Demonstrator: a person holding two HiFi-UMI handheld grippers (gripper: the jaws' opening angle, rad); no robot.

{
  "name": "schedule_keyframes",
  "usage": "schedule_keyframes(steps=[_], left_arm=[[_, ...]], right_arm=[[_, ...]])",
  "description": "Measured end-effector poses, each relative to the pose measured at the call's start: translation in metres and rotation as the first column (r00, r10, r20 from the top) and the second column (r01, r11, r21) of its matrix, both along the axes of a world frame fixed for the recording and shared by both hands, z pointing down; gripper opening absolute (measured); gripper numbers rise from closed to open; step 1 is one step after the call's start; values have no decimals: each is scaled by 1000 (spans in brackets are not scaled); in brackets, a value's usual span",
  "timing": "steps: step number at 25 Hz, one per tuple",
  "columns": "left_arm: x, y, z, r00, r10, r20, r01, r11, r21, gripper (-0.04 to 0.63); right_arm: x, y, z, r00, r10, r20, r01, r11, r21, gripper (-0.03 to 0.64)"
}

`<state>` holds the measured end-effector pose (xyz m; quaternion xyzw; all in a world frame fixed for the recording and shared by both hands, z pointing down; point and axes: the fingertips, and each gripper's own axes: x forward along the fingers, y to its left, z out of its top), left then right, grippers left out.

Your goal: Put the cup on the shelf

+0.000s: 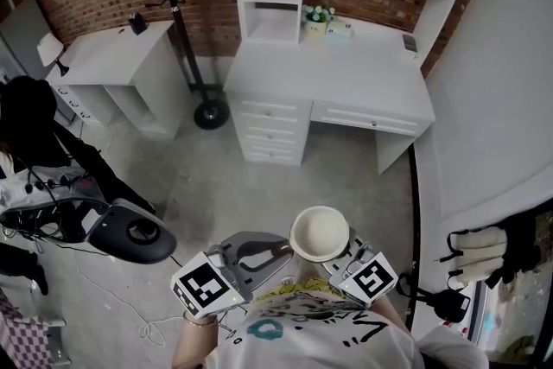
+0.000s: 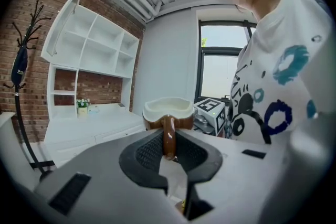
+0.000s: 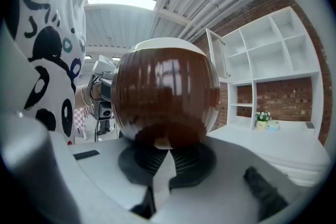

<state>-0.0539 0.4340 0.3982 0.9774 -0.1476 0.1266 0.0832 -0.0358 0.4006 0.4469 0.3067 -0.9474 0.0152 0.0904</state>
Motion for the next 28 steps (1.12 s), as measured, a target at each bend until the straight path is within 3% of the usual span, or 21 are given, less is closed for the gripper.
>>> schedule_keyframes(steps=[13, 28], left_arm=[[10, -124, -11, 992, -124, 37, 123, 992, 18, 57], [60, -292, -21, 991, -134, 7, 133, 988, 78, 57]], right_arm=[[7, -127, -6, 996, -92, 13, 92, 996, 11, 28], [55, -299, -22, 996, -93, 6, 92, 993, 76, 28]])
